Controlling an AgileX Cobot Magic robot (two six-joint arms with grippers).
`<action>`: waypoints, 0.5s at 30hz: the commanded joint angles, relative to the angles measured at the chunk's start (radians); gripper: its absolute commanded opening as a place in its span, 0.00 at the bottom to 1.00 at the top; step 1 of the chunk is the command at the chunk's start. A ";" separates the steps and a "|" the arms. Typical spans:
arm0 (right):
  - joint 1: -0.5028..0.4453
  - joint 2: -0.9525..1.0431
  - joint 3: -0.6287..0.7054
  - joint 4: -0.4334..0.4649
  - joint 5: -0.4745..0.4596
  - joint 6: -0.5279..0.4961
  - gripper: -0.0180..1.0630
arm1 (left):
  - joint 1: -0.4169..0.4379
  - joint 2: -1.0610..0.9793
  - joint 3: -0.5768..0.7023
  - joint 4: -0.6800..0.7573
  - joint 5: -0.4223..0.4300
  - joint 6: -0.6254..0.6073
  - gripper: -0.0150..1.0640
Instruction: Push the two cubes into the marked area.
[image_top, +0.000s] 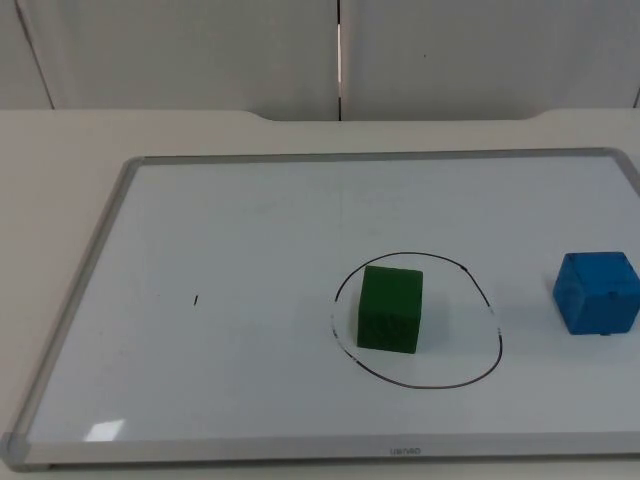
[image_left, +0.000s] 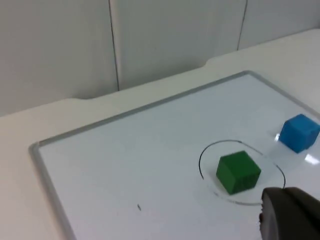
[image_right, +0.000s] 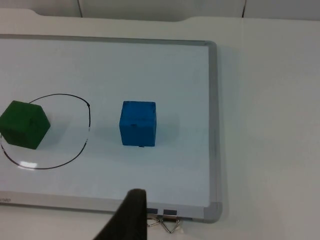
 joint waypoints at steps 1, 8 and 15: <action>0.001 -0.004 0.007 0.006 -0.005 0.001 0.99 | 0.003 -0.040 0.004 0.023 0.055 -0.021 0.01; 0.001 -0.004 0.007 0.006 -0.005 0.001 0.99 | 0.003 -0.192 0.004 0.129 0.207 -0.118 0.01; 0.001 -0.004 0.007 0.006 -0.005 0.001 0.99 | 0.003 -0.251 0.025 0.133 0.245 -0.118 0.01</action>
